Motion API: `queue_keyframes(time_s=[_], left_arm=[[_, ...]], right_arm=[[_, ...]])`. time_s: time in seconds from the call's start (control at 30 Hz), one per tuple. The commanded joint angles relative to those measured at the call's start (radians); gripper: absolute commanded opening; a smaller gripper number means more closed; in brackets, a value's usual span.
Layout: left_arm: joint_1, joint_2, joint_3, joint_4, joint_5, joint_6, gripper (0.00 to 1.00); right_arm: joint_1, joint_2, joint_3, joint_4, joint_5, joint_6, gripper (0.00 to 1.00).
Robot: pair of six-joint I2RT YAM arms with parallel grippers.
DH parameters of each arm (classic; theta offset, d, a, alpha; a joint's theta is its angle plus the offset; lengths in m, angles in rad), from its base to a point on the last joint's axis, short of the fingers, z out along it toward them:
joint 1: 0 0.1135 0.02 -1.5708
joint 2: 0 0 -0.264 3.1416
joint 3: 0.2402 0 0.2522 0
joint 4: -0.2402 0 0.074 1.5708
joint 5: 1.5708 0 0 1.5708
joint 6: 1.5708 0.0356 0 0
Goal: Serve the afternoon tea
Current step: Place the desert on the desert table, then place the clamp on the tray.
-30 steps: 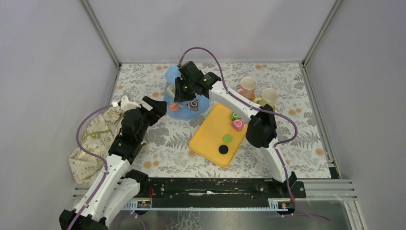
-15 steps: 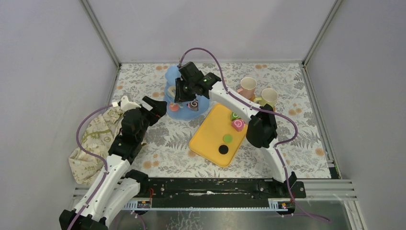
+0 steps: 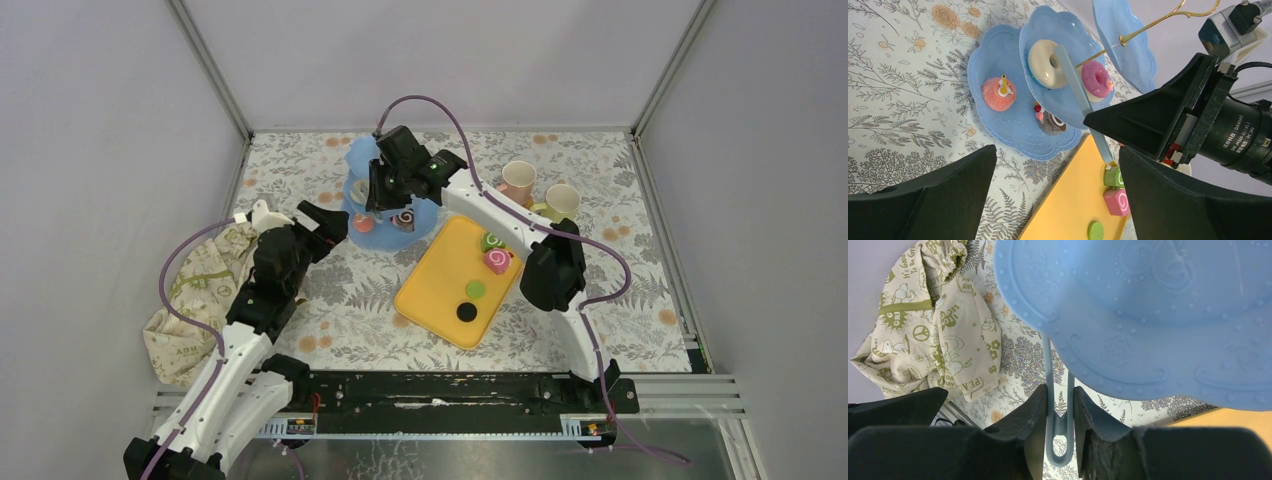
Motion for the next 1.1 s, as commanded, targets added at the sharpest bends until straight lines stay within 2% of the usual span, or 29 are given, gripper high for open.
queue_keyframes(time_s=[0.0,0.23,0.57,0.87,1.07], left_arm=[[0.005,-0.014,-0.005,0.051,-0.011,0.006,1.00],[0.005,-0.016,0.001,0.043,-0.018,0.012,1.00],[0.004,-0.027,0.004,0.028,-0.029,0.022,1.00],[0.004,-0.024,-0.003,0.047,-0.007,0.012,1.00],[0.004,-0.028,-0.008,0.057,-0.002,0.009,1.00]], right_arm=[[0.013,-0.090,-0.001,0.039,-0.001,-0.012,0.29],[0.052,-0.190,-0.117,0.040,0.059,-0.037,0.28],[0.098,-0.496,-0.519,0.134,0.150,-0.001,0.26],[0.114,-0.782,-0.887,0.173,0.292,0.088,0.21],[0.113,-0.921,-1.010,0.131,0.409,0.098,0.21]])
